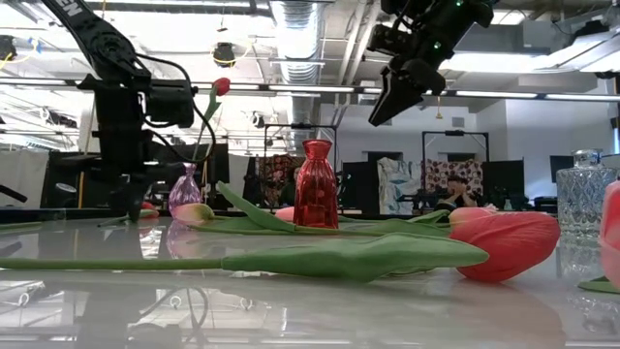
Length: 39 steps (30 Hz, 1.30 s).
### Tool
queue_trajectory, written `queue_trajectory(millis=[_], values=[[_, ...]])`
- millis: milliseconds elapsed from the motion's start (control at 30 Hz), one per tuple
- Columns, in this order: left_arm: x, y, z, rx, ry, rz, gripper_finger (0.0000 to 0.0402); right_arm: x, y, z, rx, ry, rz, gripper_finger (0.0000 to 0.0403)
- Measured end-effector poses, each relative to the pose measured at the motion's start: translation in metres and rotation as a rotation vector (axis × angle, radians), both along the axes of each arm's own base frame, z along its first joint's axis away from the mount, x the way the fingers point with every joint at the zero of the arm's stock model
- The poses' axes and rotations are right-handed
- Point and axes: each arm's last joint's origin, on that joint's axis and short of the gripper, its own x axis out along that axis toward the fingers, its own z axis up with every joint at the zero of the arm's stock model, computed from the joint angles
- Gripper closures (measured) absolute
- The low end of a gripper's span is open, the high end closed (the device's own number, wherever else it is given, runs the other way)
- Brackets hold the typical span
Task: Sort flowers into vase by color
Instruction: Put the top red tulip into the violet vase
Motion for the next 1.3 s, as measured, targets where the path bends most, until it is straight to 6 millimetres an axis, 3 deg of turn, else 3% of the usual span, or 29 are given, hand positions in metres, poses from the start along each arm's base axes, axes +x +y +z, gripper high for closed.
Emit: queue_trajectory(millis=[167,567,1000,1300], values=[[-0.002,0.0,0.0,0.013,0.023,0.008,0.0394,0.0,0.0,0.0,0.01,-0.003,-0.011,0.0266],[-0.007,-0.002,0.011,0.1,0.027,0.019,0.0401,-0.001,0.008,-0.003,0.03,0.031,0.001,0.0266],[-0.038,-0.009,0.062,0.346,-0.169,0.106,0.0401,-0.002,0.008,-0.003,0.037,0.038,-0.006,0.0266],[-0.052,-0.018,0.104,0.605,-0.44,0.02,0.0401,-0.001,0.008,-0.003,0.036,0.03,-0.006,0.0266]])
